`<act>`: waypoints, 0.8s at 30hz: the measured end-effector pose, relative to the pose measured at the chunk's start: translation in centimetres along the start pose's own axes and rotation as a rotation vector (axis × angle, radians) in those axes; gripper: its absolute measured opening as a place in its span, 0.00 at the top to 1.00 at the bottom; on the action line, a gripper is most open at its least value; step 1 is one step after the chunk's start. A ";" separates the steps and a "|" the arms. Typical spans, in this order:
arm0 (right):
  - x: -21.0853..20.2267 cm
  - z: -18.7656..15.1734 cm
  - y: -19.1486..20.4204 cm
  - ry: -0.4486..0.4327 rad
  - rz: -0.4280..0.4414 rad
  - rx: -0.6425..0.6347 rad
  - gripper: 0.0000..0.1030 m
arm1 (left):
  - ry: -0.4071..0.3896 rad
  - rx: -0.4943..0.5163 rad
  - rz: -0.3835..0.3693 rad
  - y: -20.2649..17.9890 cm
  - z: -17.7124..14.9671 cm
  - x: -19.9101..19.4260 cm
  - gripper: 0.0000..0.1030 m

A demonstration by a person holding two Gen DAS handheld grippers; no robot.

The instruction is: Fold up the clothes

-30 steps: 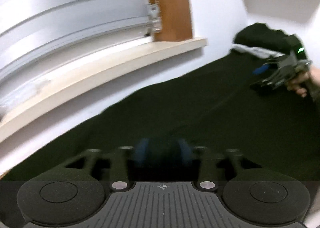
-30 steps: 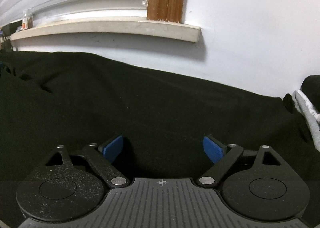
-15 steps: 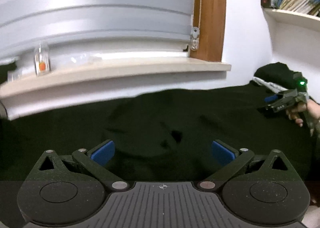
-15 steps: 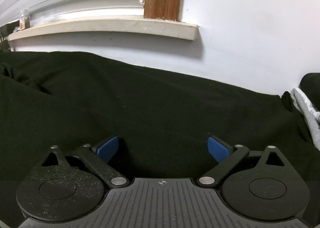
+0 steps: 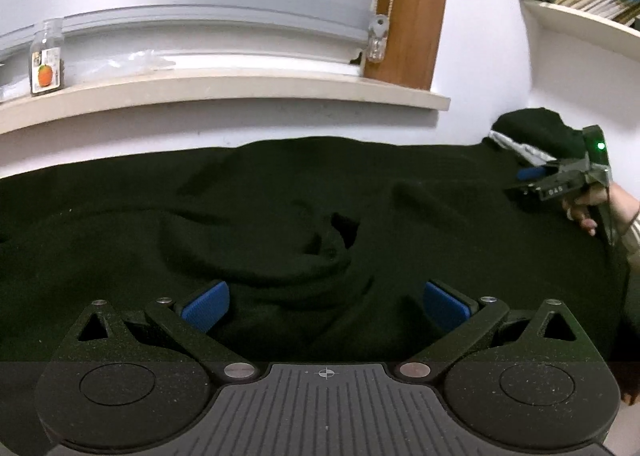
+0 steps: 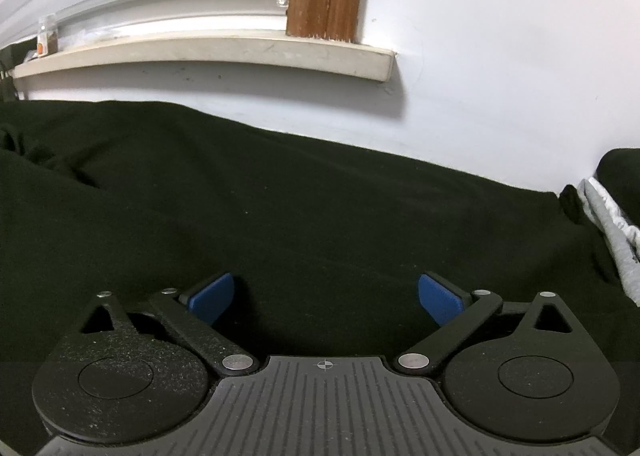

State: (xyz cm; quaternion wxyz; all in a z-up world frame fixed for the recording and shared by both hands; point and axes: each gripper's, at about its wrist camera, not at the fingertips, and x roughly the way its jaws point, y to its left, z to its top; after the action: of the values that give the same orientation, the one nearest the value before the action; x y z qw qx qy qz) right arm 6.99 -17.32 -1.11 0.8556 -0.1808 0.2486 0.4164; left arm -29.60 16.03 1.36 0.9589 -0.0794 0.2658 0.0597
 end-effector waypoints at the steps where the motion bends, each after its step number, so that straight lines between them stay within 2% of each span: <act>1: 0.0 0.0 0.0 0.000 0.000 0.000 0.04 | 0.015 -0.004 0.003 0.0 0.0 0.2 0.00; 12: 0.1 0.0 0.0 0.000 -0.003 -0.001 0.02 | 0.032 -0.052 0.001 0.7 -0.2 0.1 0.00; 16: -0.8 -0.2 -0.3 0.000 -0.030 0.024 0.00 | 0.034 -0.058 0.010 0.7 -0.2 0.1 0.00; 20: -5.0 -1.4 -0.5 -0.049 0.003 0.052 0.00 | 0.034 -0.078 0.018 0.9 -0.1 0.0 0.00; 24: -9.9 -4.7 -0.9 -0.080 -0.054 0.034 0.00 | 0.040 -0.088 0.016 1.0 0.0 0.0 0.00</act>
State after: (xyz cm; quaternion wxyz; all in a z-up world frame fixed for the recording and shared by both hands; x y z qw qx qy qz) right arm 1.19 -26.40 0.91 0.8787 -0.1561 0.2165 0.3958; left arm -29.74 17.01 1.22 0.9485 -0.1202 0.2825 0.0775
